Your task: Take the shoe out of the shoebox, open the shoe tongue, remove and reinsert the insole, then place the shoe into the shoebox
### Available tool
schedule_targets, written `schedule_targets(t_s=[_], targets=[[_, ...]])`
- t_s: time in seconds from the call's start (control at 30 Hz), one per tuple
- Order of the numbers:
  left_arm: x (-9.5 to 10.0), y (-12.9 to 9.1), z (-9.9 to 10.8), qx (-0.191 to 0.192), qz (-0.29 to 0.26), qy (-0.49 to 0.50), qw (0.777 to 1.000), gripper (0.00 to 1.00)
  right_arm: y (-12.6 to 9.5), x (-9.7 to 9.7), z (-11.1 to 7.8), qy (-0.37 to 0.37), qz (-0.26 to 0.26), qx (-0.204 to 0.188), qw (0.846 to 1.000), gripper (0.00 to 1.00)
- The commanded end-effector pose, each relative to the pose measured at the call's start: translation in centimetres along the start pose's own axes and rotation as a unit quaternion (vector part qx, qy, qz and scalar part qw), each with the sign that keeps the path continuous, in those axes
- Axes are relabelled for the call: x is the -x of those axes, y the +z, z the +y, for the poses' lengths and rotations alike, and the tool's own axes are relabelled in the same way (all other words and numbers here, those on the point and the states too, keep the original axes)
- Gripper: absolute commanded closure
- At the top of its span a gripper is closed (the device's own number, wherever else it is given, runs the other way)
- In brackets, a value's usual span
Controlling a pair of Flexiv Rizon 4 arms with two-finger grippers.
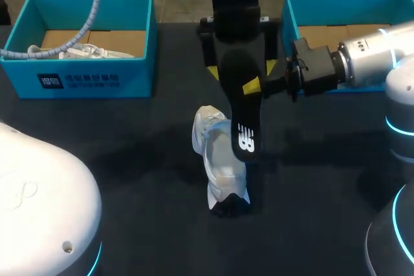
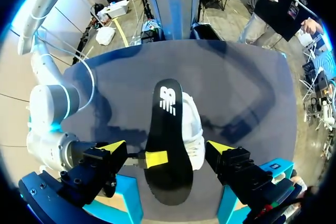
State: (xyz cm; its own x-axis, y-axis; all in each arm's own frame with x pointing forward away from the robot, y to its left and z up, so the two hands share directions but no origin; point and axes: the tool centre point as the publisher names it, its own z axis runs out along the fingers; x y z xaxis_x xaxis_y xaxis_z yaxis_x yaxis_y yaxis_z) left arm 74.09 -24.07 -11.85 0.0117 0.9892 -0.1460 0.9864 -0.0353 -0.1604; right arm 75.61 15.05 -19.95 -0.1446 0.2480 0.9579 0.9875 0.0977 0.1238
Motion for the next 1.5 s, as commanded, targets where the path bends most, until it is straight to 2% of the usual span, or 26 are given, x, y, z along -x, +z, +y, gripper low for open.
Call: schedule_targets(t_s=[0.03,0.47,0.63,0.7,0.9,1.2,1.4,1.5], targets=[[-0.7,0.5,-0.2,0.0,-0.037,0.003,0.999,0.0,-0.2,0.1,-0.1,0.001,-0.002,0.001,1.0,1.0],[-1.2,0.6,-0.5,0.014,-0.209,0.003,0.978,0.0,-2.1,-0.1,-0.3,0.003,-0.003,0.016,1.0,1.0],[-1.4,0.5,-0.6,0.02,-0.282,0.001,0.959,0.0,-2.7,-0.1,-0.2,0.007,-0.005,0.02,1.0,1.0],[-1.4,0.6,-0.5,0.028,-0.327,0.003,0.945,0.0,-3.0,-0.1,-0.2,0.009,-0.005,0.022,1.0,1.0],[-1.5,0.4,-0.4,0.041,-0.414,0.014,0.909,0.0,-4.0,-0.3,-0.3,0.015,-0.005,0.03,0.999,1.0],[-2.2,0.6,-0.1,0.051,-0.478,0.037,0.876,0.0,-5.1,-0.8,-0.6,0.023,-0.003,0.042,0.999,1.0],[-2.4,0.8,0.0,0.065,-0.516,0.054,0.852,0.0,-5.5,-1.2,-1.1,0.039,0.053,0.058,0.996,1.0],[-2.4,0.8,0.2,0.072,-0.53,0.06,0.843,0.0,-5.7,-1.4,-1.4,0.043,0.063,0.056,0.996,1.0]])
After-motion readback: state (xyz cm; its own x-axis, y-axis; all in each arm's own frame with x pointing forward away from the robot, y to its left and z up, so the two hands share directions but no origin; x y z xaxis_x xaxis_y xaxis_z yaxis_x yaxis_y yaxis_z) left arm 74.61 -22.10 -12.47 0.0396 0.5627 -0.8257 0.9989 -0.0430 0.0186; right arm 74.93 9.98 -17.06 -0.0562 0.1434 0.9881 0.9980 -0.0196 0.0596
